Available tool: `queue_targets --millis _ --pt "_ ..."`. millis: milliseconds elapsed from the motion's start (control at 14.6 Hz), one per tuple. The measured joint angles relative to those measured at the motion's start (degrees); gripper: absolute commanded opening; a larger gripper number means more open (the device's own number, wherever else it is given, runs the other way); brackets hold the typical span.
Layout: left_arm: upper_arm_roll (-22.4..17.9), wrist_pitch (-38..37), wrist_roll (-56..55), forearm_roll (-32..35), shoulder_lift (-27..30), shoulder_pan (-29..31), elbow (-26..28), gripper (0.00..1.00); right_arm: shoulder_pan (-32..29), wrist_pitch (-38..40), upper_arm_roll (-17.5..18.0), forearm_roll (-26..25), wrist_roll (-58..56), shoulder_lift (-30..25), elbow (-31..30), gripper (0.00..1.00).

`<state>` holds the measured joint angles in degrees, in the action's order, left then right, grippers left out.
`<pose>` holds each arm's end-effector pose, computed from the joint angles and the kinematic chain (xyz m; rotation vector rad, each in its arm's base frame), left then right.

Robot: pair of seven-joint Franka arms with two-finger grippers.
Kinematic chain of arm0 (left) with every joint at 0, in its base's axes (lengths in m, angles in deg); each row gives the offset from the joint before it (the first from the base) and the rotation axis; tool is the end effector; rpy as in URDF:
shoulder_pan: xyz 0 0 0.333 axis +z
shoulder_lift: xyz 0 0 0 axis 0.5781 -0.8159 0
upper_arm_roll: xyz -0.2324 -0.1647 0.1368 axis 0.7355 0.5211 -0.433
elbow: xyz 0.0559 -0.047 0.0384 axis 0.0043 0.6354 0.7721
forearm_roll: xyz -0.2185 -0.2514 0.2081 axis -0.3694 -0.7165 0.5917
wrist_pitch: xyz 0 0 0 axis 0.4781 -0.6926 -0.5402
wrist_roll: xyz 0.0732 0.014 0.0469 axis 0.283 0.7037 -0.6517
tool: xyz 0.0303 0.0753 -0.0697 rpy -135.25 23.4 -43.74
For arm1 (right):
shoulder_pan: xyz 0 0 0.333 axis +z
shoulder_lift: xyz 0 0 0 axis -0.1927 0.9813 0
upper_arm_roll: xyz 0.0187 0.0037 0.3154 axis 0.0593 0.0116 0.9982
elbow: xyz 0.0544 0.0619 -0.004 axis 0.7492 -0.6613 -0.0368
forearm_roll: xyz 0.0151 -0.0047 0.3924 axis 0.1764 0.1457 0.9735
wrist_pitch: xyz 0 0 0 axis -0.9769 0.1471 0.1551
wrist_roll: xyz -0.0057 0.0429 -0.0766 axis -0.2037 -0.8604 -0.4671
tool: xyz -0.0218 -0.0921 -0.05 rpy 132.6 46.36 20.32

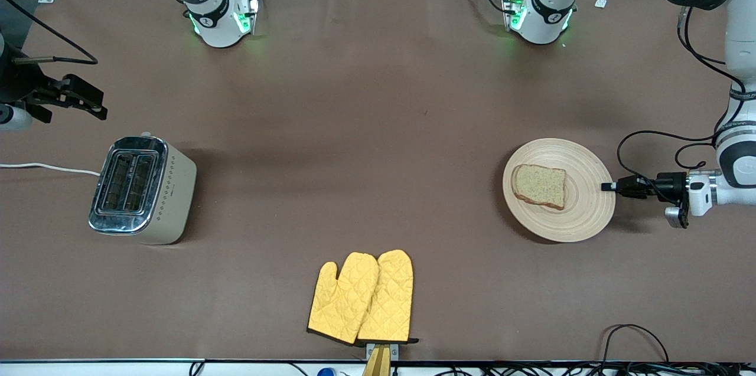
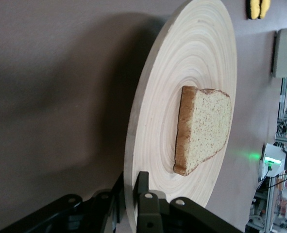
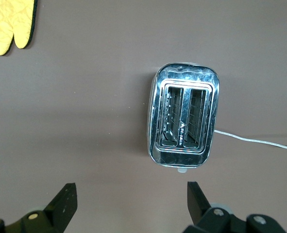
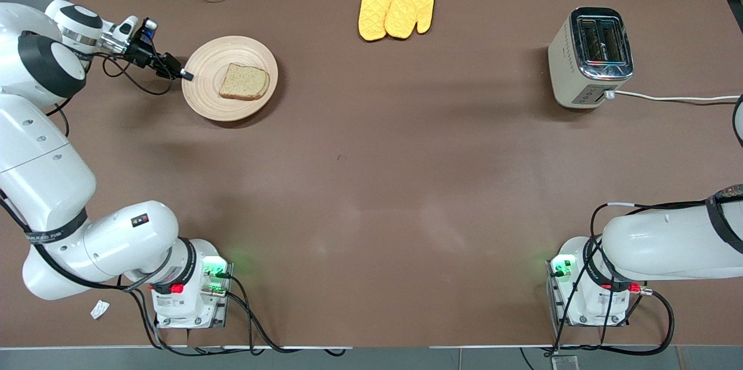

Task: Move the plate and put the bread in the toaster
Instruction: 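Reach the left gripper to the wooden plate's rim, then push the wooden plate with the left gripper toward the toaster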

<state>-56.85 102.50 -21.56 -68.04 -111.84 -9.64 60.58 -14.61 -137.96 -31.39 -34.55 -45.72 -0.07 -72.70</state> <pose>0.6106 0.2067 0.1569 2.2462 -0.2726 -0.1162 0.5658 0.0216 0.6423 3.1266 0.0839 -0.0106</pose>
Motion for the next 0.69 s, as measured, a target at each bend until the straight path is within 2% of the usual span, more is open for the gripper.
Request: queue_targets --millis 206,481,687 --pt "2.42 -1.64 0.37 -0.73 0.0 -0.04 -0.13 0.0 0.0 0.0 0.0 0.0 0.0 0.0 0.0 1.0" --pt "9.06 -2.08 -6.76 -4.53 -0.15 -1.41 -0.11 0.0 0.0 0.01 0.0 0.0 0.0 0.0 0.0 1.0" --pt "11.31 0.19 -13.67 -11.32 -0.2 -7.26 -0.11 0.0 0.0 0.02 0.0 0.0 0.0 0.0 0.0 1.0"
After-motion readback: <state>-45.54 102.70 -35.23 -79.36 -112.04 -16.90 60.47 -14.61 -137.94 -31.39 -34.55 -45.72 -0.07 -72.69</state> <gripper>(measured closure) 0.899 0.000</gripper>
